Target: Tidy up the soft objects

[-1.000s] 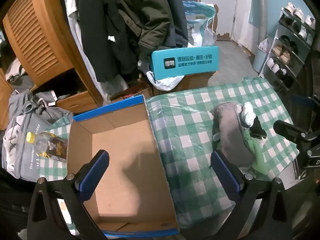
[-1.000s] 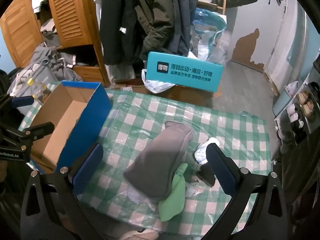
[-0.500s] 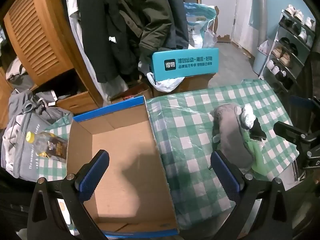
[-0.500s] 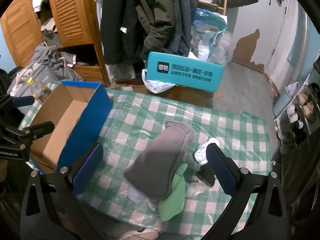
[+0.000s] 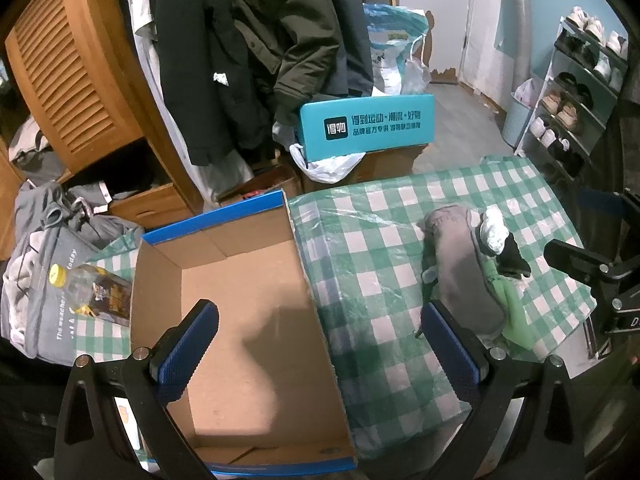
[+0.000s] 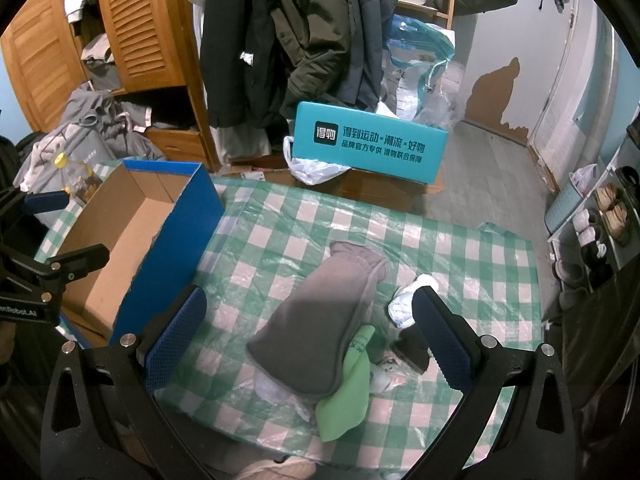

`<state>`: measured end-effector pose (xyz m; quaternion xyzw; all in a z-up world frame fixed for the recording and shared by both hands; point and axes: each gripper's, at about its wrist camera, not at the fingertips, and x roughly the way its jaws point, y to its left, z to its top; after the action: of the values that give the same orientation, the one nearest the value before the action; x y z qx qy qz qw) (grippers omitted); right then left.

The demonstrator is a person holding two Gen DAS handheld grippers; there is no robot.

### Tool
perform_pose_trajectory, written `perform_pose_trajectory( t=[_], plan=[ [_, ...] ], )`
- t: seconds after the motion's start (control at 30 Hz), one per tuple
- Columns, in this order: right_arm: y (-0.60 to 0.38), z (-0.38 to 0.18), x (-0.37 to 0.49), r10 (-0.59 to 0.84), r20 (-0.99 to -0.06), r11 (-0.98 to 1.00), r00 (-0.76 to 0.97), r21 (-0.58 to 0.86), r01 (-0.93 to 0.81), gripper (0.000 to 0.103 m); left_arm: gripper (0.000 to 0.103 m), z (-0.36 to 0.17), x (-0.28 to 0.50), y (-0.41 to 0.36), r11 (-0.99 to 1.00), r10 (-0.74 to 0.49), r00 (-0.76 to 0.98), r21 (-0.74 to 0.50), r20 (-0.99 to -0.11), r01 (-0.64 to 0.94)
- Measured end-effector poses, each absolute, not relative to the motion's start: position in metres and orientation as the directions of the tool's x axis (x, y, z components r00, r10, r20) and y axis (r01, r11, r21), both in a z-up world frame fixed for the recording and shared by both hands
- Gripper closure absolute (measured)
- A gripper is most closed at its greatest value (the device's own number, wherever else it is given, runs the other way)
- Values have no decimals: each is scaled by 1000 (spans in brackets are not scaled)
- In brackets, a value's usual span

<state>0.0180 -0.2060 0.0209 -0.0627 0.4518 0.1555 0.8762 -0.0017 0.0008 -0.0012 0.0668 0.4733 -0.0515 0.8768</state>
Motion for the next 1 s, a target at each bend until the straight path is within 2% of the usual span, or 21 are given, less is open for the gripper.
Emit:
perform_pose_trajectory(
  t=[1.0],
  plan=[
    [-203,19,17,213,-814,944,540,28,-330,2,1,-3,-6,0,986,-25,543,69,-839,151]
  ],
)
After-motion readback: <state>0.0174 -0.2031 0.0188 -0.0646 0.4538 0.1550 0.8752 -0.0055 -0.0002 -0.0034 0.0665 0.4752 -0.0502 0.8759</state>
